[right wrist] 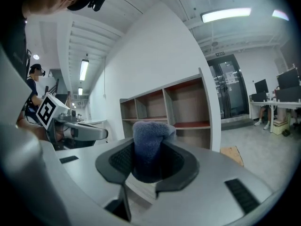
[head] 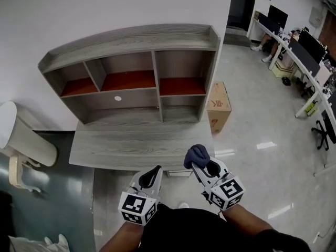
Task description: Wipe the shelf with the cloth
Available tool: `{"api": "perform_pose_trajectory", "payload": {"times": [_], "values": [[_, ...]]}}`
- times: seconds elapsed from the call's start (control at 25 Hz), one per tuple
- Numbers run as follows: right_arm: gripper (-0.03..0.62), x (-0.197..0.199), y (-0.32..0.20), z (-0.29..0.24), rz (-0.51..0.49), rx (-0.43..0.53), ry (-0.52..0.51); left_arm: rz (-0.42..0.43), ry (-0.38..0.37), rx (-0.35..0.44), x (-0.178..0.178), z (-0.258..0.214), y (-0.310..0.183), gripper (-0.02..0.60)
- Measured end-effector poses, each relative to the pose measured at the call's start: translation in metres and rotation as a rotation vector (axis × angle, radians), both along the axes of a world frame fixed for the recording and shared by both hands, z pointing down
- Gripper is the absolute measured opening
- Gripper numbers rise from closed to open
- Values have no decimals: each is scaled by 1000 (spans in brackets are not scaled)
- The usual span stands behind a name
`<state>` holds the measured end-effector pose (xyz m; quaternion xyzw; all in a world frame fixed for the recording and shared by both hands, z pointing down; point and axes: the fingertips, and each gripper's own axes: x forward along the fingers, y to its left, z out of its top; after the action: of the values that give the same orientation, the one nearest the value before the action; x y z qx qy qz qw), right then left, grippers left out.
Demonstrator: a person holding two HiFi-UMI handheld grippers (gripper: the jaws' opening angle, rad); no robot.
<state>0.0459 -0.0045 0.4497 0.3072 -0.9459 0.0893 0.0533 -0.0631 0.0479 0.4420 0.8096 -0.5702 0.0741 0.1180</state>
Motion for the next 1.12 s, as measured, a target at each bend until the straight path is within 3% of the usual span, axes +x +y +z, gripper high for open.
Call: {"api": "perform_pose_trajectory", "payload": {"times": [0.32,1.12], "values": [[128,-13,0,-10,55,34,32,74,-8,42,-8,-22,-8,10],[127,-49,21,-3,100,28,62,109,12,28,-47,-15,4,11]]}}
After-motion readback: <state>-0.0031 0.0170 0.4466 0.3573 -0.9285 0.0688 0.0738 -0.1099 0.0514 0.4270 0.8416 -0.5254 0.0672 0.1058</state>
